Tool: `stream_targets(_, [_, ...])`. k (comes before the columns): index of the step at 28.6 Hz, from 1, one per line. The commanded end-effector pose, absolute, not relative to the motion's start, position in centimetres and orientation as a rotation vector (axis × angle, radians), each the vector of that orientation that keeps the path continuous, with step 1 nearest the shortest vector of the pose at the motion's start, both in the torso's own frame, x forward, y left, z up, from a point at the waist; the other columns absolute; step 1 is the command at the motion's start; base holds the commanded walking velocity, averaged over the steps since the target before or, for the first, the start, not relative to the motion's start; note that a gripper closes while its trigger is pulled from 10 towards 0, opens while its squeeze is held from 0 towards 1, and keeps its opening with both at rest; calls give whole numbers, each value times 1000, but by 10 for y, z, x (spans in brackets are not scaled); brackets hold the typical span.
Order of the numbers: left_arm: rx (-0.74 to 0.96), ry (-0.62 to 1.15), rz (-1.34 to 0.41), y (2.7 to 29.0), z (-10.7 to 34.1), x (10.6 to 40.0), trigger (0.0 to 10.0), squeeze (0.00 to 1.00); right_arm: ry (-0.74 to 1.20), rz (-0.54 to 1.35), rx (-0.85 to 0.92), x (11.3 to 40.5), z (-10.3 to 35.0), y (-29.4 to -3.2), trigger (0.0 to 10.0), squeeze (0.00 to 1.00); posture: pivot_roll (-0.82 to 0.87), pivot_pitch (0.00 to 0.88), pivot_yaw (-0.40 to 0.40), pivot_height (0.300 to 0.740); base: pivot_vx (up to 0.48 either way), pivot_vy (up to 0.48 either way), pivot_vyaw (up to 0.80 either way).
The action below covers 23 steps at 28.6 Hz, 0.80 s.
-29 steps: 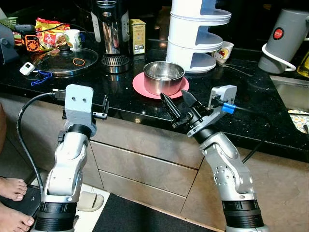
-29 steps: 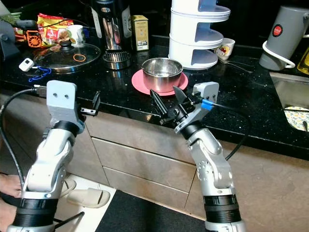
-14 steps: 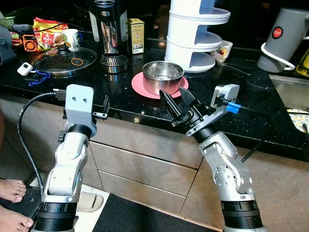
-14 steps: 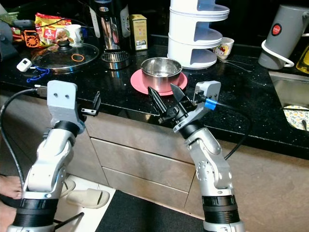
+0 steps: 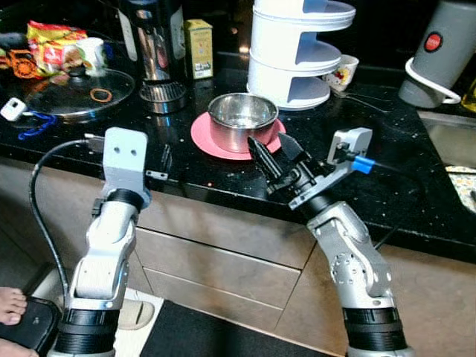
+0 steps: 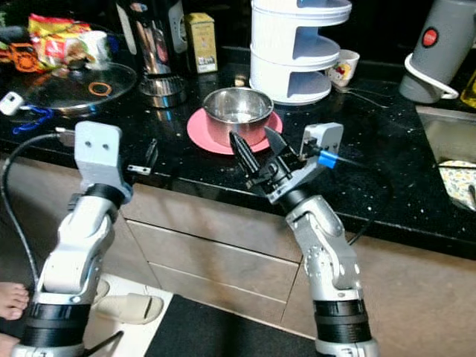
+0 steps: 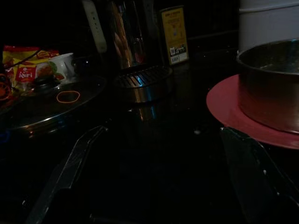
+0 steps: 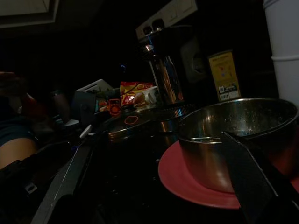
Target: Kitchen organization
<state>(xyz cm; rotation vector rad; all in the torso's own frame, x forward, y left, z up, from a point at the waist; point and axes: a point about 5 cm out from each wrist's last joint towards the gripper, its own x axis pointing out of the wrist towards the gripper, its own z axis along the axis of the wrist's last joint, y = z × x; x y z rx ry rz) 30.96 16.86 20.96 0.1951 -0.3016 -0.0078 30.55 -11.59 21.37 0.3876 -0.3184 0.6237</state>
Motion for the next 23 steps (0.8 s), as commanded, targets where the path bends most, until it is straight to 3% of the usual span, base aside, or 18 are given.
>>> stream_targets(1, [203,-313,-13,169,212,309,10000,0,-311,625,398,305,212,-117,10000,0,45,0,-26,740,292,0,0])
stream_targets(16, [201,-314,-25,167,212,310,10000,0,-320,628,427,306,216,-118,10000,0,48,0,-28,740,293,0,0])
stream_targets(23, [144,-363,-119,155,218,307,10000,0,-317,636,452,307,218,-119,10000,0,51,0,-27,740,159,0,-800])
